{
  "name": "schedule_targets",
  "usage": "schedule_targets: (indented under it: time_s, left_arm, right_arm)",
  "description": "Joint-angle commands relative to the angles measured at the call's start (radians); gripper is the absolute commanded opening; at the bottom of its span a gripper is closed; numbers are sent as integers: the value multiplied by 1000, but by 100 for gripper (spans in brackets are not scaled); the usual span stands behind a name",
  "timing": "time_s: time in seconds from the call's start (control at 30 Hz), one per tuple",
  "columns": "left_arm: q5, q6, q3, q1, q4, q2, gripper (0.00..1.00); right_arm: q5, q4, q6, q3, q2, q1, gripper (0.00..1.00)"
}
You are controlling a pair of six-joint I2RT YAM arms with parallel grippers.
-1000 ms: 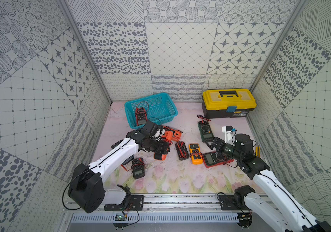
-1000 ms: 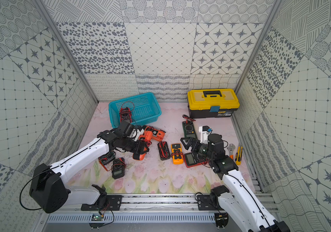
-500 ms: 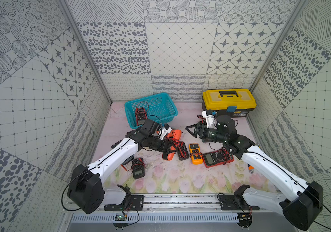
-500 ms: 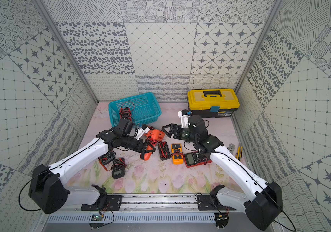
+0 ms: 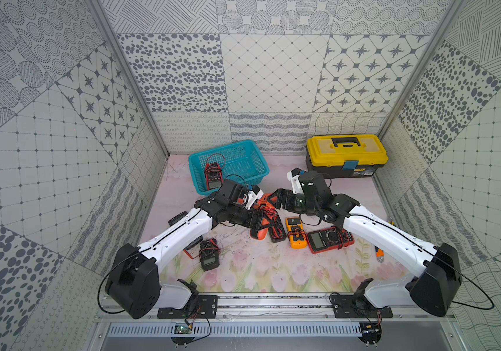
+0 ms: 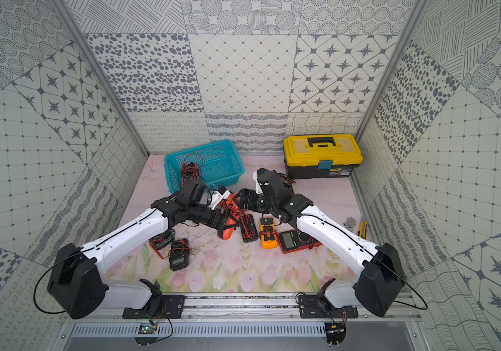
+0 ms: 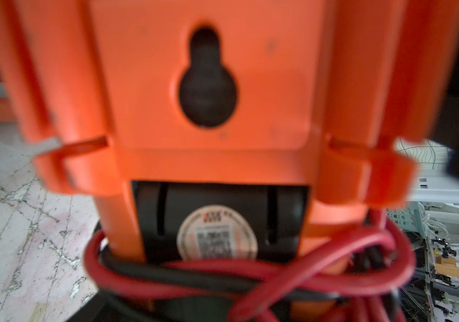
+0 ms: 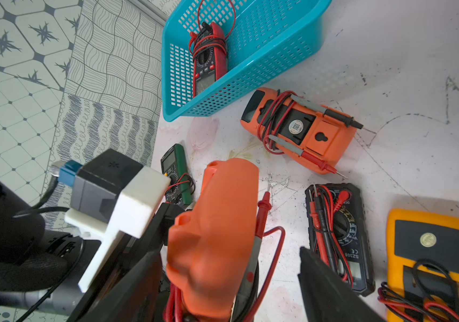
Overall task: Put the multimeter into the basket
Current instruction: Pick up the multimeter from the center of the board.
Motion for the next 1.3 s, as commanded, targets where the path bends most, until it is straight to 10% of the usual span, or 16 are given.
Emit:
schedule_targets:
  time_s: [0.0, 0.23, 0.5, 0.63, 0.7, 0.97, 1.27]
  left_arm:
    - [37, -23, -2, -2, 180, 4, 0]
    - [71, -29, -3, -7, 203, 13, 0]
    - [51, -28, -4, -8, 206, 17, 0]
    - [-5, -33, -10, -8, 204, 3, 75]
    - [-51, -28, -24, -8, 205, -27, 89]
    - [-492, 83, -109, -109, 201, -238, 91]
    - [-1105, 234, -171, -483, 395, -180, 91]
  right_arm:
    - [14, 25, 9, 39, 27, 21, 79]
    - [24, 35, 10, 54, 67, 36, 64]
    - [58, 0, 24, 92, 92, 43, 10]
    - [142, -51, 57, 108, 85, 54, 0]
    - [201, -79, 84, 111, 71, 55, 0]
    - [375, -233, 190, 201, 98, 54, 0]
    - [434, -234, 277, 244, 123, 54, 0]
